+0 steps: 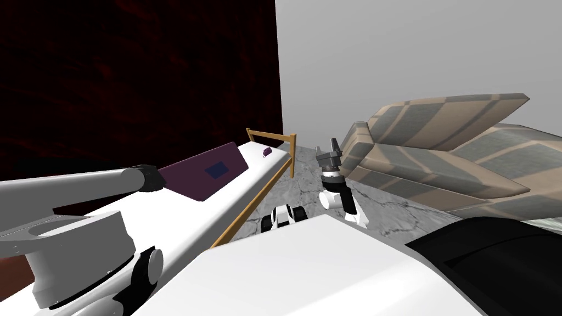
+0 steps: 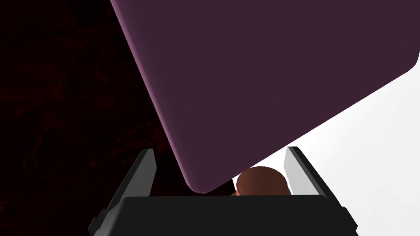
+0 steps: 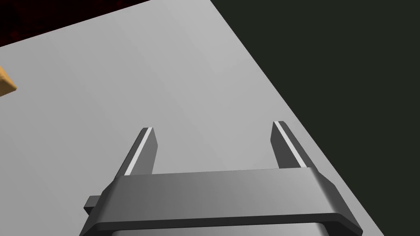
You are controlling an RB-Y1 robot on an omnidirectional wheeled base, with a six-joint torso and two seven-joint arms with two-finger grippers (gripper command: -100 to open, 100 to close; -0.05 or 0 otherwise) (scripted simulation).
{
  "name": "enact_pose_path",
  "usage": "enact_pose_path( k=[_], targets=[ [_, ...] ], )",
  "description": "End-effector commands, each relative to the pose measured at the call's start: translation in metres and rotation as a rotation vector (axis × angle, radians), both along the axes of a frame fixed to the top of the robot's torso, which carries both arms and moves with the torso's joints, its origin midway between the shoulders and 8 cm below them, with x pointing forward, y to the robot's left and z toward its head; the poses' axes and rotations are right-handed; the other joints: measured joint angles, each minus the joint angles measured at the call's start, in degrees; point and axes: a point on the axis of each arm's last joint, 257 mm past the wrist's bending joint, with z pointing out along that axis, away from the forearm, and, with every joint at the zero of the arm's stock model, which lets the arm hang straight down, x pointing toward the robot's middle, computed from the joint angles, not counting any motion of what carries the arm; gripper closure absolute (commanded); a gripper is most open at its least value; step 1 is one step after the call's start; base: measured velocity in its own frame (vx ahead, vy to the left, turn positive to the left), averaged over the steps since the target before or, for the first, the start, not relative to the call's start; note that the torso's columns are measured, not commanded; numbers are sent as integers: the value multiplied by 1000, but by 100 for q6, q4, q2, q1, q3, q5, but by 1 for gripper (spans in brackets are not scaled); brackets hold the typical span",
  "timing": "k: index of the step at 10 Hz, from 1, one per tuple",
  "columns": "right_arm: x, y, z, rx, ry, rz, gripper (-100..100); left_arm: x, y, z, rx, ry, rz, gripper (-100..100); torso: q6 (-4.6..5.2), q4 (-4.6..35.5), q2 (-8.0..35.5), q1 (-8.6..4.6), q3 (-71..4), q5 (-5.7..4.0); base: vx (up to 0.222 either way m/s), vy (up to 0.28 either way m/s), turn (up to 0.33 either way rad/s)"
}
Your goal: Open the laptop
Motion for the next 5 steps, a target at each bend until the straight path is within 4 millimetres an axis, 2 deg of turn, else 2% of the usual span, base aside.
enact_pose_path(
  k=[1,2,3,4,5],
  targets=[
    [0,0,0,0,0,0,0,-4,-3,6,2,-2,0,100,0,2,8,-10,5,-3,-19,-17,-8],
    [0,0,0,0,0,0,0,-1,-1,6,6,-9,-1,100,-3,-1,23,-24,16,1,0,0,0],
    [0,0,0,0,0,0,0,-9,8,4,-15,13,14,100,-4,-5,20,-13,18,11,42,33,-75],
    [0,0,0,0,0,0,0,-8,6,3,-20,14,6,100,-2,-2,-1,13,1,6,49,40,-40],
    [0,0,0,0,0,0,0,-18,16,1,-39,41,30,100,1,-8,-13,17,-7,11,46,41,-82]
  ],
)
